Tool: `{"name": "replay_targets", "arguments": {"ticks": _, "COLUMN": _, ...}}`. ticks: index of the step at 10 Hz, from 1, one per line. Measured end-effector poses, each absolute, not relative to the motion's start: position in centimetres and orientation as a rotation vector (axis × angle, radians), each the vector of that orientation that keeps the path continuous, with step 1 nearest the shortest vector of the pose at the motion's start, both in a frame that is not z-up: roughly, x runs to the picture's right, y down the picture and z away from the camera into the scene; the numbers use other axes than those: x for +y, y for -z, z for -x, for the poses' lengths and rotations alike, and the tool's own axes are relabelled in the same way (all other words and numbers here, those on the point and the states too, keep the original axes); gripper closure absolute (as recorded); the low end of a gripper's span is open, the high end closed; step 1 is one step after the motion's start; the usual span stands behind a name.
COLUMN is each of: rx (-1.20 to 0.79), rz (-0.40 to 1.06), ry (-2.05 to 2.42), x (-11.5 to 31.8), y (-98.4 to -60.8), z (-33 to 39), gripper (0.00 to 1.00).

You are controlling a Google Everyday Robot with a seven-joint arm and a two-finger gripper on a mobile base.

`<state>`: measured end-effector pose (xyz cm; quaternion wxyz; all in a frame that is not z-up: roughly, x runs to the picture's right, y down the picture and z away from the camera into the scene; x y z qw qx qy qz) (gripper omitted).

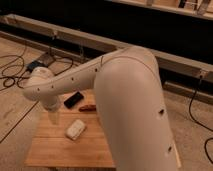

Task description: Place the white sponge in the ceramic bowl

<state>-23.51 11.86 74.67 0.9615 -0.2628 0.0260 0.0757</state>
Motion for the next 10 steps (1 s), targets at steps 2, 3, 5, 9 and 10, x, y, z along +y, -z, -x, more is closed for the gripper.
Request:
{"name": "replay_targets", "arguments": {"ticks": 2, "rx": 0.053, "rz": 0.532, "ry": -0.153, "x": 11.9, "y": -74.7, "z": 23.5, "gripper": 0.20}}
{"name": "replay_targets", "arguments": {"ticks": 3, "rx": 0.053, "rz": 0.532, "ry": -0.153, "x": 11.9, "y": -74.7, "z": 23.5, "gripper": 0.20}}
{"name": "replay_targets", "arguments": {"ticks": 5, "rx": 0.054, "rz": 0.533, "ry": -0.155, "x": 11.8, "y": -74.7, "z": 23.5, "gripper": 0.20}}
{"name": "replay_targets", "arguments": {"ticks": 9, "rx": 0.127, "rz": 0.553, "ry": -0.227, "x": 12.0, "y": -77.2, "z": 21.9, "gripper": 0.20}}
{"name": "replay_targets", "arguments": {"ticks": 10, "rx": 0.148, "rz": 0.564, "ry": -0.258, "x": 12.6, "y": -78.0, "z": 21.6, "gripper": 0.20}}
